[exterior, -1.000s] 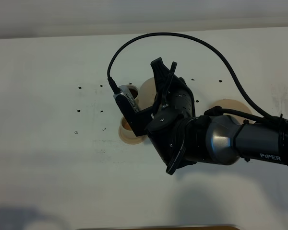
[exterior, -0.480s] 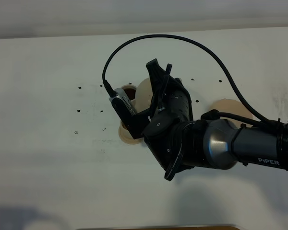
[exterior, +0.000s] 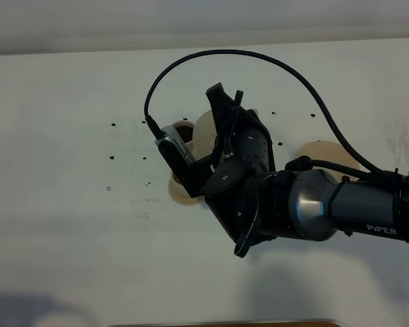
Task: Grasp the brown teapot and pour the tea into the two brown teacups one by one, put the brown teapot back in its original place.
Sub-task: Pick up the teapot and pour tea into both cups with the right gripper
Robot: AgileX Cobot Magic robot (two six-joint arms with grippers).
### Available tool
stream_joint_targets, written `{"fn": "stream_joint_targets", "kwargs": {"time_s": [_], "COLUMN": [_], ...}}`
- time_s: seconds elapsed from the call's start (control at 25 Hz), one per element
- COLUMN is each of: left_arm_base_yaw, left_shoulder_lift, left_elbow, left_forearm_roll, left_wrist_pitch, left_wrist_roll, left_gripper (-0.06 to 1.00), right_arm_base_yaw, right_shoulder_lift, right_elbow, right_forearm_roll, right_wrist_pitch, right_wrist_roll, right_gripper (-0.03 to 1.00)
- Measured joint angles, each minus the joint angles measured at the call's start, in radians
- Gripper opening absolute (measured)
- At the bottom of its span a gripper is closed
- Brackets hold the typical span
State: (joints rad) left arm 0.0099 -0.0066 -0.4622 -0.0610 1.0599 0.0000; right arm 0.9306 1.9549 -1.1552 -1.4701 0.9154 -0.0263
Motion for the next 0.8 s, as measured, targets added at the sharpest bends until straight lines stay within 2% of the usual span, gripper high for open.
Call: {"fn": "stream_joint_targets", "kwargs": {"time_s": [0.8], "left_arm_base_yaw": [0.000], "left_shoulder_lift": [0.000], "left_elbow": [0.000], "left_forearm_roll": [0.000], "left_wrist_pitch": [0.000], "left_wrist_roll": [0.000], "left_gripper": [0.48], "right_arm_base_yaw": [0.006], "right_shoulder_lift": [0.042], "right_elbow": [0.000], "right_forearm_roll": [-0.001], "right_wrist_pitch": [0.005], "right_wrist_roll": [-0.004], "right_gripper": [0.09]}}
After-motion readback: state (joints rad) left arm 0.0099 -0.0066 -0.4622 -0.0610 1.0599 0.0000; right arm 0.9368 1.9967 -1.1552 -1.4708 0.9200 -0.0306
